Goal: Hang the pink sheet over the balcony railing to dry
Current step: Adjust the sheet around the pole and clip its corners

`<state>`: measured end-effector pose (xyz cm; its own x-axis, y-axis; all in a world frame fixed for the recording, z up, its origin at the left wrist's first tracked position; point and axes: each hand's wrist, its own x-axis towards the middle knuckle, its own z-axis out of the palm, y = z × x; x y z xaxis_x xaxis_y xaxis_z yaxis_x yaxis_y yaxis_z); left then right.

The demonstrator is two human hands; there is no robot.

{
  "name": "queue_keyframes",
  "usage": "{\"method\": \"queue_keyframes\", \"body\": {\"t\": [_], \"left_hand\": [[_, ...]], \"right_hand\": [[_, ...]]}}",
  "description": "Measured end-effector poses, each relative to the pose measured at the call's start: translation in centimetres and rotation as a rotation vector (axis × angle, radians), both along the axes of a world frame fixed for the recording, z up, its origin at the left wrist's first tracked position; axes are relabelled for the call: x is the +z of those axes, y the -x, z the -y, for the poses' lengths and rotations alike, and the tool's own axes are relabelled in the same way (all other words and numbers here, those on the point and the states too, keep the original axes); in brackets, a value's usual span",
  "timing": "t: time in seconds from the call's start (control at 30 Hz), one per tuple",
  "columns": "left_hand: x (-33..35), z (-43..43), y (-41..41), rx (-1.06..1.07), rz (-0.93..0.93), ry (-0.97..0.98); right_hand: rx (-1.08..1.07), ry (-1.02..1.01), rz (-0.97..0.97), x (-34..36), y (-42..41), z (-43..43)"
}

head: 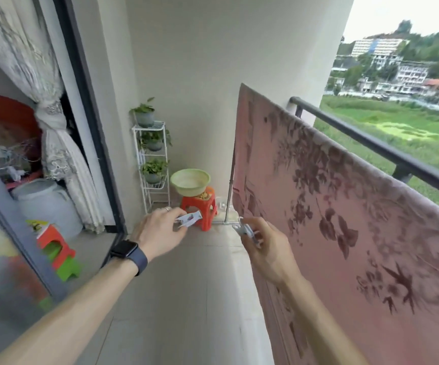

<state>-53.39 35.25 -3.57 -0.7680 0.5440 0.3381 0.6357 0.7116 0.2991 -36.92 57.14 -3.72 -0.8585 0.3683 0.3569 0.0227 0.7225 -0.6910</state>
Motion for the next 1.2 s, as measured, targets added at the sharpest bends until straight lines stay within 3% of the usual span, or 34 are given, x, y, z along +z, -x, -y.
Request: {"method": "queue_keyframes", "body": {"t": [0.13, 0.27, 0.5, 0.7, 0.97, 1.2], "left_hand": [[1.0, -3.9, 11.3, -0.004, -0.064, -0.02], [2.2, -8.1, 23.1, -0.099, -0.005, -0.067], [5.2, -17.6, 42.5, -0.219, 0.077, -0.121], [5.1, -25.3, 57.5, -0.276, -0.076, 0.004], [5.5, -34.9, 77.2, -0.245, -0.08, 0.051], [6.5, -42.7, 90.4, -0.269, 0.087, -0.058]], "right_hand": [[-0.005, -0.08, -0.039, 1.1, 11.7, -3.6], [-0.066, -0.094, -0.04, 2.8, 23.2, -7.1], [-0.19, 0.038, -0.081, 6.4, 38.8, -13.5], [-0.27, -0.039, -0.119, 8.2, 52.1, -20.6], [-0.226, -0.055, -0.16, 9.1, 72.7, -31.4], [-0.237, -0.043, -0.176, 10.3, 86.9, -38.1]]}}
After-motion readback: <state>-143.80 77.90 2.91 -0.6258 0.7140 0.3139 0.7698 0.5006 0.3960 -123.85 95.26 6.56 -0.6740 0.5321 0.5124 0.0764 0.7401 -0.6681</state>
